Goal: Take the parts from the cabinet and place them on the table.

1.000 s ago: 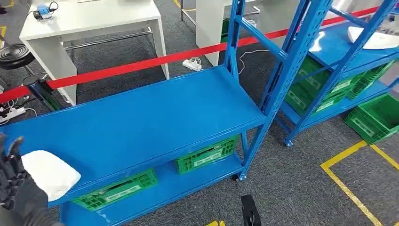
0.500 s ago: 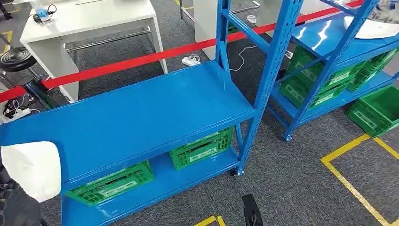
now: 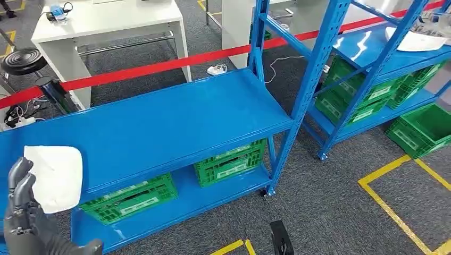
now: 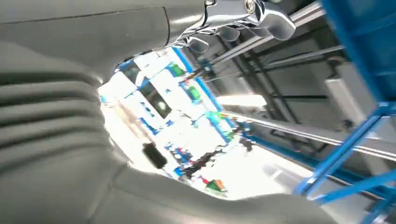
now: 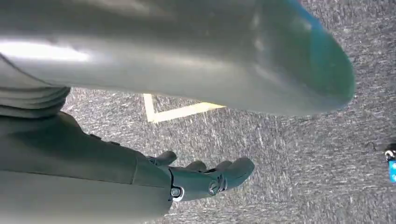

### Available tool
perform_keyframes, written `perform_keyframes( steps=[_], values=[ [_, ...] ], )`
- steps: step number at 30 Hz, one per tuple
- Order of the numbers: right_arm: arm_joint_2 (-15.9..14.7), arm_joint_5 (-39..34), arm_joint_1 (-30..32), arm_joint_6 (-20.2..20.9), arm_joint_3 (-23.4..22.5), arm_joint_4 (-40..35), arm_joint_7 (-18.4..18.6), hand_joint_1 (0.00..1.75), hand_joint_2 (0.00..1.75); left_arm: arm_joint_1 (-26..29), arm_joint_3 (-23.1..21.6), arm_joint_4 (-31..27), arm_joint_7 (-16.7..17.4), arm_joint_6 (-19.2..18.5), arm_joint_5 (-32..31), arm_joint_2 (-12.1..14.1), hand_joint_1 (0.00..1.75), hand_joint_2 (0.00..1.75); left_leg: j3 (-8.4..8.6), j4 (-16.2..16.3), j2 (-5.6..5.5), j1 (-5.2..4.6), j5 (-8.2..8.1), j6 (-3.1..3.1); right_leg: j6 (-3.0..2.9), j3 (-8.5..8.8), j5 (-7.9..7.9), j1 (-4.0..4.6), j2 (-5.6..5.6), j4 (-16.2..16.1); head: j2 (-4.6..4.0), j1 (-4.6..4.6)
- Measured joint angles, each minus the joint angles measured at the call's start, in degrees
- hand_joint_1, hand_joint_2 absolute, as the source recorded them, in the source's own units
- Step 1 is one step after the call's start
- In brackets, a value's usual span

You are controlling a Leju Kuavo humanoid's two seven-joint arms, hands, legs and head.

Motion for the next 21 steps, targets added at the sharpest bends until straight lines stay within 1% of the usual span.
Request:
perform_keyframes(
  steps=[7, 11, 12, 15, 19, 20, 21],
  values=[
    [0.0, -0.3, 0.0, 0.0, 0.0, 0.0, 0.0, 0.00, 0.00, -0.1, 1.0, 2.0, 0.3, 0.0, -0.5, -0.5, 0.00, 0.00, -0.10, 0.1, 0.03, -0.10, -0.11, 0.19, 0.30, -0.04, -0.01, -0.04, 0.07, -0.1, 0.00, -0.02],
    [0.1, -0.3, 0.0, 0.0, 0.0, 0.0, 0.0, 0.00, 0.00, -0.2, 1.5, 3.1, 0.5, 0.0, -1.1, -0.5, 0.00, 0.00, -0.13, 0.1, 0.02, -0.09, -0.16, 0.14, 0.51, -0.09, -0.15, -0.03, 0.06, -0.1, 0.00, -0.04],
    [0.1, -0.3, 0.0, 0.0, 0.0, 0.0, 0.0, 0.00, 0.00, -0.2, 1.5, 3.3, 0.6, 0.0, -1.3, -0.5, 0.00, 1.75, -0.12, 0.0, 0.02, -0.09, -0.17, 0.14, 0.51, -0.09, -0.15, -0.03, 0.06, -0.1, 0.00, -0.04],
    [0.1, 0.2, 0.0, 0.1, 0.0, 0.0, 0.0, 0.00, 0.00, -0.2, 1.9, 4.1, 1.8, 1.0, -3.5, -0.5, 0.00, 1.75, -0.12, 0.0, 0.02, -0.08, -0.17, 0.13, 0.52, -0.14, -0.16, -0.02, 0.07, -0.1, 0.00, -0.04],
    [0.1, 0.8, 0.0, 0.1, 0.0, 0.0, 0.0, 0.00, 0.00, -0.5, 2.9, 6.4, 4.4, 3.1, -8.1, -0.5, 0.00, 1.75, -0.12, 0.0, 0.02, -0.07, -0.16, 0.12, 0.51, -0.17, -0.16, -0.01, 0.07, -0.1, 0.00, -0.04],
    [0.2, 0.8, 0.0, 0.1, 0.0, 0.0, 0.0, 0.00, 0.00, -0.8, 3.2, 7.3, 5.3, 4.3, -10.1, -0.5, 0.00, 1.75, -0.13, 0.0, 0.02, -0.07, -0.15, 0.11, 0.51, -0.18, -0.16, -0.01, 0.07, -0.1, 0.00, -0.04],
    [0.2, 0.9, 0.0, 0.1, 0.0, 0.0, 0.0, 0.00, 0.00, -1.2, 3.6, 8.5, 6.7, 6.2, -13.5, -0.5, 0.00, 1.75, -0.13, 0.0, 0.02, -0.07, -0.15, 0.10, 0.51, -0.18, -0.16, -0.01, 0.07, -0.1, 0.00, -0.04]
  ],
)
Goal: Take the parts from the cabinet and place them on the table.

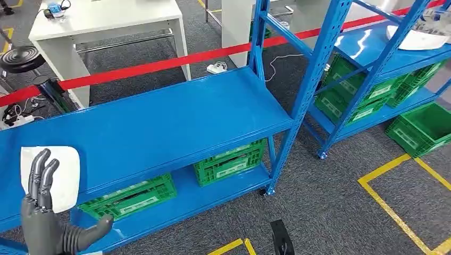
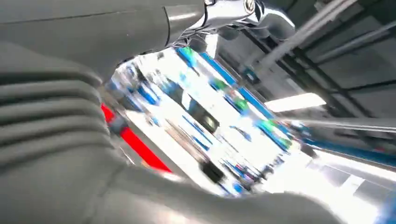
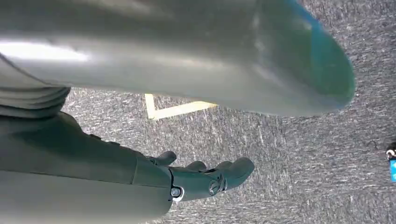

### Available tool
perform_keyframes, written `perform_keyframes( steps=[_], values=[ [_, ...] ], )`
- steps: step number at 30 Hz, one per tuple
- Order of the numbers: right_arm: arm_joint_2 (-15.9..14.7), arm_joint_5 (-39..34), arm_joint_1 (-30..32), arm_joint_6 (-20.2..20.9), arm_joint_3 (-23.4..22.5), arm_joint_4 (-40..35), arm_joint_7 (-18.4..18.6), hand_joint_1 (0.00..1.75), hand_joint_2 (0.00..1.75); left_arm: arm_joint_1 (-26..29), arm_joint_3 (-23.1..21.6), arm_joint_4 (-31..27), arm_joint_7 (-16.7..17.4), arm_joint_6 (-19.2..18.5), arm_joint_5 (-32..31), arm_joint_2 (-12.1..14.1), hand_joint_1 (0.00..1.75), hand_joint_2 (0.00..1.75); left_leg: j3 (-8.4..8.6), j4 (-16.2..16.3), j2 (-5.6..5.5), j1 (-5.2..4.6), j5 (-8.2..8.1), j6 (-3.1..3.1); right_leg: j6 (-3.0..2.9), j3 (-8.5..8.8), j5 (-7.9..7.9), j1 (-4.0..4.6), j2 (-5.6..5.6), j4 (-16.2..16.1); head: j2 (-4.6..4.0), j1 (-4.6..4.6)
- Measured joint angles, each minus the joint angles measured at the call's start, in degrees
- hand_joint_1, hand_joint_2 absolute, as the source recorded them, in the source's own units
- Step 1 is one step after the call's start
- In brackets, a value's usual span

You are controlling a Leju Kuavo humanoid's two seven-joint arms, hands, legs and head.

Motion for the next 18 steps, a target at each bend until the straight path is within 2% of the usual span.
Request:
perform_keyframes(
  steps=[2, 5, 10, 13, 18],
  values=[
    [0.0, 0.0, 0.0, 0.0, 0.0, 0.0, 0.0, 0.00, 0.00, -1.1, 0.6, 3.0, 2.6, 3.6, -6.8, 0.0, 0.00, 1.75, 0.00, 0.0, 0.00, 0.00, 0.02, -0.02, 0.00, 0.01, 0.00, 0.00, 0.00, 0.0, 0.00, 0.00],
    [0.2, 0.1, 0.0, 0.0, 0.0, 0.0, 0.0, 0.00, 0.00, -2.7, 1.2, 7.4, 5.2, 6.0, -13.3, 0.1, 0.00, 1.75, 0.00, 0.0, 0.00, 0.00, 0.03, -0.05, 0.00, 0.00, 0.01, -0.01, 0.00, 0.0, 0.00, 0.00],
    [0.2, 0.0, 0.0, 0.0, 0.0, 0.0, 0.0, 0.00, 0.00, -4.6, 1.5, 12.8, 5.8, 6.7, -14.1, 0.1, 0.00, 1.75, 0.00, 0.0, 0.00, 0.00, 0.03, -0.05, -0.01, -0.01, 0.01, 0.00, 0.01, 0.1, 0.00, 0.00],
    [0.3, 0.0, 0.0, 0.0, 0.0, 0.0, 0.1, 0.00, 0.00, -6.4, 1.5, 16.1, 7.5, 7.2, -17.3, 0.2, 0.00, 1.75, -0.02, 0.0, -0.01, 0.00, 0.03, -0.05, -0.01, -0.02, 0.01, 0.00, -0.02, 0.1, 0.00, 0.00],
    [0.4, -0.6, 0.0, -0.2, -0.1, 0.0, 0.4, 0.00, 0.00, -10.7, 1.5, 25.0, 7.8, 9.3, -18.2, 0.4, 0.00, 1.75, -0.03, 0.0, -0.02, 0.00, 0.03, -0.05, -0.01, -0.03, 0.01, 0.00, -0.02, 0.1, 0.00, 0.02]
  ],
)
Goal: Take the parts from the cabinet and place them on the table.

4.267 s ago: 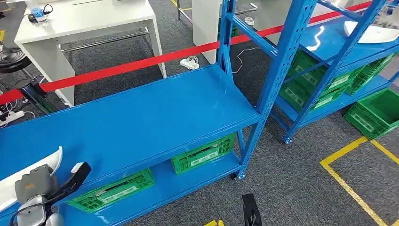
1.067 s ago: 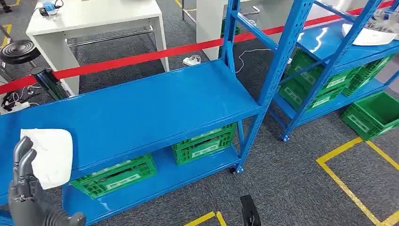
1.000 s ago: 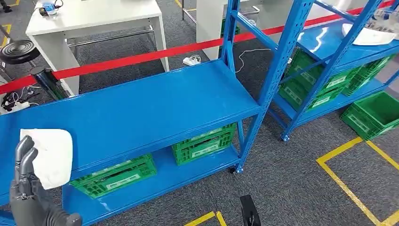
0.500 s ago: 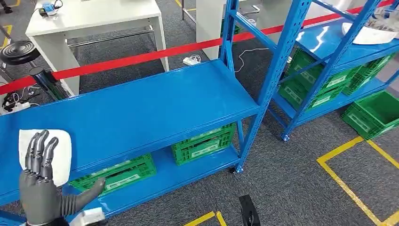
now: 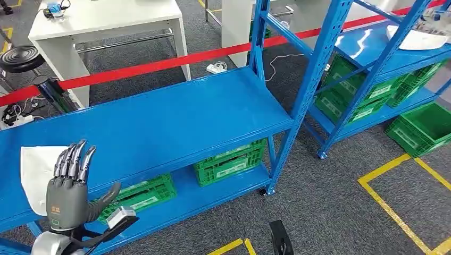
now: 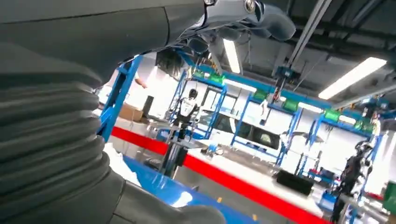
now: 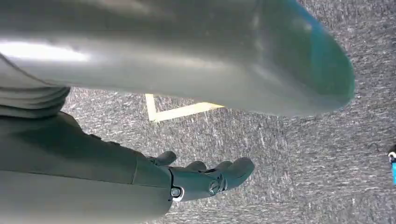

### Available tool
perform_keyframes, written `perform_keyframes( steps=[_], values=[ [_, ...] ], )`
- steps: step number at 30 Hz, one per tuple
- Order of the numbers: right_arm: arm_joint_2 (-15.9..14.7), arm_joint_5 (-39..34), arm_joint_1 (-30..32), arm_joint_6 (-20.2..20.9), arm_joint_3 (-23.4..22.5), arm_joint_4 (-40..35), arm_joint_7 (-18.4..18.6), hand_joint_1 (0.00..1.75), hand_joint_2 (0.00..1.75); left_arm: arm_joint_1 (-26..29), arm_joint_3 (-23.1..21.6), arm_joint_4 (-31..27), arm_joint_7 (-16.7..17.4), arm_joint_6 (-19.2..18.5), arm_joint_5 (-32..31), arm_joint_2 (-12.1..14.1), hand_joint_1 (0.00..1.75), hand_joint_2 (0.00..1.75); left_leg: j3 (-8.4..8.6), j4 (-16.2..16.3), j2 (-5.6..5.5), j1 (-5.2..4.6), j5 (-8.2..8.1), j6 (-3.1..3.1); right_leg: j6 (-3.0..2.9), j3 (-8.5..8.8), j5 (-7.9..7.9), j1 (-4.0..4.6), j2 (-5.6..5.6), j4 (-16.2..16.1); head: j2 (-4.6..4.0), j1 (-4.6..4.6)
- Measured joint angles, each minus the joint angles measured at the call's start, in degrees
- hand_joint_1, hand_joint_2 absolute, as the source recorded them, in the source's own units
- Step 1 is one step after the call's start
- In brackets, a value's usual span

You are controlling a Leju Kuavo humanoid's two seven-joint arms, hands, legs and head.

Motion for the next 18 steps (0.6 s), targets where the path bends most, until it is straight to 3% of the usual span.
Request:
perform_keyframes(
  steps=[6, 12, 18],
  values=[
    [0.2, -0.1, 0.0, -0.1, -0.4, 0.0, 0.1, 0.00, 0.00, -3.3, 0.0, 7.3, -0.8, 1.4, 1.2, 0.1, 0.00, 1.75, 0.01, 0.0, 0.02, 0.00, 0.00, -0.01, 0.00, -0.02, 0.00, 0.00, 0.03, 0.0, 0.00, -0.02],
    [0.2, -0.2, 0.0, -0.1, -0.5, 0.0, 0.0, 0.00, 0.00, -4.5, 0.0, 10.1, -1.4, 0.8, 2.8, 0.2, 0.00, 1.75, -0.01, 0.0, 0.03, 0.00, 0.00, -0.01, 0.00, -0.07, 0.00, 0.00, 0.03, 0.0, 0.00, -0.02],
    [0.2, -0.4, -0.1, -0.2, -0.7, 0.0, -0.3, 0.00, 0.00, -10.3, 0.0, 21.1, -4.5, 0.5, 6.2, -0.6, 0.00, 1.75, -0.02, 0.0, 0.03, -0.01, 0.01, -0.01, 0.00, -0.07, 0.01, 0.00, 0.03, 0.0, 0.00, -0.02]
  ],
)
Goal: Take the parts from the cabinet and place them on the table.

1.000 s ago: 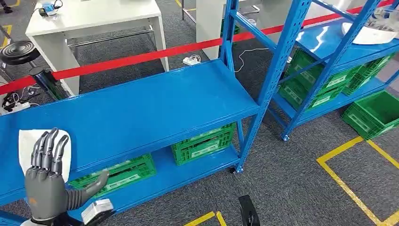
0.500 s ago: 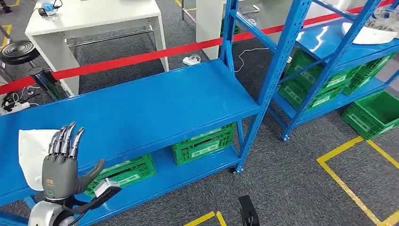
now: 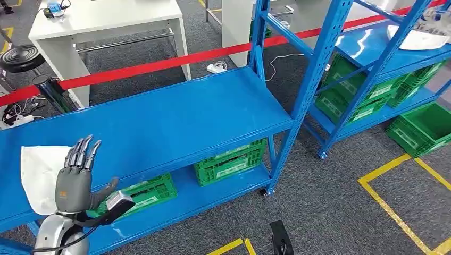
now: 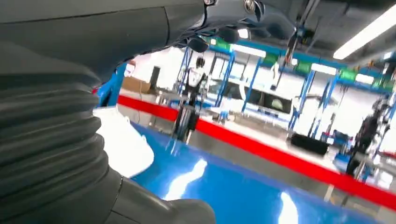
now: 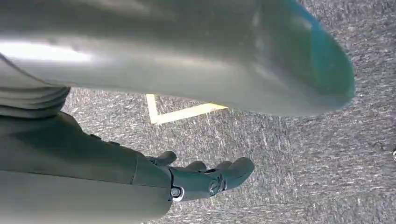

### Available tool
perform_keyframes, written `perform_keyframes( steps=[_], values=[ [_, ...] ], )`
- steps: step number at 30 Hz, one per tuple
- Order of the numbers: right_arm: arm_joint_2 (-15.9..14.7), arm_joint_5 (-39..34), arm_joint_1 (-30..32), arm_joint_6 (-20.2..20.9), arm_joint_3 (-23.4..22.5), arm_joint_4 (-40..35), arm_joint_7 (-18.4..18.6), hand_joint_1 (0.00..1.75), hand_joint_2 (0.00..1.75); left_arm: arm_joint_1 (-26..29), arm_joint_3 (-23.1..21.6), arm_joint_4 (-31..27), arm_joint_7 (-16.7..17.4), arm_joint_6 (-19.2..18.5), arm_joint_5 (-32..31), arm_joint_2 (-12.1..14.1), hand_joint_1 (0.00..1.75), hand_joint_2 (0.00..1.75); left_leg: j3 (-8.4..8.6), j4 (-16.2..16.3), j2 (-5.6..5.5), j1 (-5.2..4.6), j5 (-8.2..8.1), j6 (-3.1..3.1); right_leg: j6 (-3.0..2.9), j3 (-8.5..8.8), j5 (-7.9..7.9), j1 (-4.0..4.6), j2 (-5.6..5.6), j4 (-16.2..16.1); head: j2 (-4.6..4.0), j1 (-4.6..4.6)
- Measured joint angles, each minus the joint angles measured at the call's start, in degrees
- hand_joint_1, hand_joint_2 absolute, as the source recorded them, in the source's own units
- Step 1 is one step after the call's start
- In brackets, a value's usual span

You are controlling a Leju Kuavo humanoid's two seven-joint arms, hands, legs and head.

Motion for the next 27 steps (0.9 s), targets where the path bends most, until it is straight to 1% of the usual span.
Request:
perform_keyframes(
  steps=[2, 4, 6, 8, 9, 12, 15, 20, 22, 27],
  values=[
    [0.0, -0.2, 0.0, 0.0, -0.3, 0.0, -0.3, 0.00, 0.00, -2.1, 0.0, 4.8, -0.5, -0.3, 0.4, -0.8, 0.00, 1.75, 0.00, 0.0, 0.00, 0.00, 0.00, -0.01, 0.00, 0.01, 0.01, 0.00, 0.00, 0.0, 0.00, 0.00],
    [0.0, -0.2, 0.0, 0.0, -0.4, 0.0, -0.3, 0.00, 0.00, -3.3, 0.0, 8.0, -0.8, -0.8, 1.1, -1.4, 0.00, 1.75, 0.01, 0.0, 0.00, 0.00, 0.01, -0.01, -0.01, -0.01, 0.01, 0.00, 0.03, 0.0, 0.00, 0.00],
    [0.0, -0.2, -0.1, 0.0, -0.7, 0.0, -0.3, 0.00, 0.00, -4.5, -0.1, 11.1, -0.3, -1.3, 1.3, -2.2, 0.00, 1.75, 0.04, 0.0, 0.01, 0.00, 0.01, -0.01, -0.01, -0.02, 0.01, 0.00, 0.05, 0.0, 0.00, 0.00],
    [0.0, -0.2, -0.1, -0.1, -0.8, 0.0, -0.3, 0.00, 0.00, -5.4, -0.6, 13.3, 1.6, -1.9, 0.4, -2.8, 0.00, 1.75, 0.03, 0.0, 0.01, 0.00, 0.01, -0.01, -0.01, -0.02, 0.01, 0.00, 0.04, 0.0, 0.00, 0.02],
    [0.0, -0.2, -0.1, -0.1, -0.8, 0.0, -0.3, 0.00, 0.00, -6.0, -0.8, 14.9, 3.0, -2.7, -0.2, -3.0, 0.00, 1.75, 0.02, 0.0, 0.00, 0.00, 0.01, -0.01, -0.01, -0.02, 0.01, 0.00, 0.04, 0.0, 0.00, 0.00],
    [0.0, -0.3, -0.1, -0.3, -1.0, 0.0, -0.4, 0.00, 0.00, -7.1, -1.5, 17.9, 6.3, -3.9, -2.0, -3.2, 0.00, 1.75, -0.01, 0.0, 0.01, 0.01, 0.01, -0.01, -0.01, -0.04, 0.01, 0.00, 0.08, 0.0, 0.00, 0.00],
    [0.0, -0.3, -0.1, -0.3, -1.3, 0.0, -0.4, 0.00, 0.00, -7.5, -1.9, 20.1, 7.8, -4.8, -2.7, -3.1, 0.00, 1.75, -0.02, 0.0, 0.01, 0.01, 0.01, -0.01, -0.01, -0.04, 0.00, 0.00, 0.08, 0.0, 0.00, 0.00],
    [0.0, -0.4, -0.1, -0.3, -1.6, 0.0, -0.4, 0.00, 0.00, -7.5, -2.3, 21.6, 8.6, -5.1, -2.9, -3.0, 0.00, 1.75, -0.02, 0.0, 0.01, 0.01, 0.01, -0.01, -0.01, -0.03, 0.00, 0.00, 0.08, 0.0, 0.00, 0.00],
    [0.0, -0.4, -0.1, -0.3, -1.7, 0.0, -0.3, 0.00, 0.00, -7.5, -2.3, 21.9, 10.0, -5.1, -3.5, -3.0, 0.00, 1.75, -0.02, 0.0, 0.01, 0.01, 0.01, -0.01, -0.01, -0.03, 0.01, 0.00, 0.08, 0.0, 0.00, 0.00],
    [0.0, -0.2, -0.1, -0.5, -2.0, 0.0, -0.4, 0.00, 0.00, -7.6, -3.0, 22.2, 15.1, -4.2, -7.4, -3.0, 0.00, 1.75, -0.02, 0.0, 0.01, 0.01, 0.01, -0.01, -0.01, -0.03, 0.01, 0.00, 0.07, 0.0, 0.00, 0.00]
  ],
)
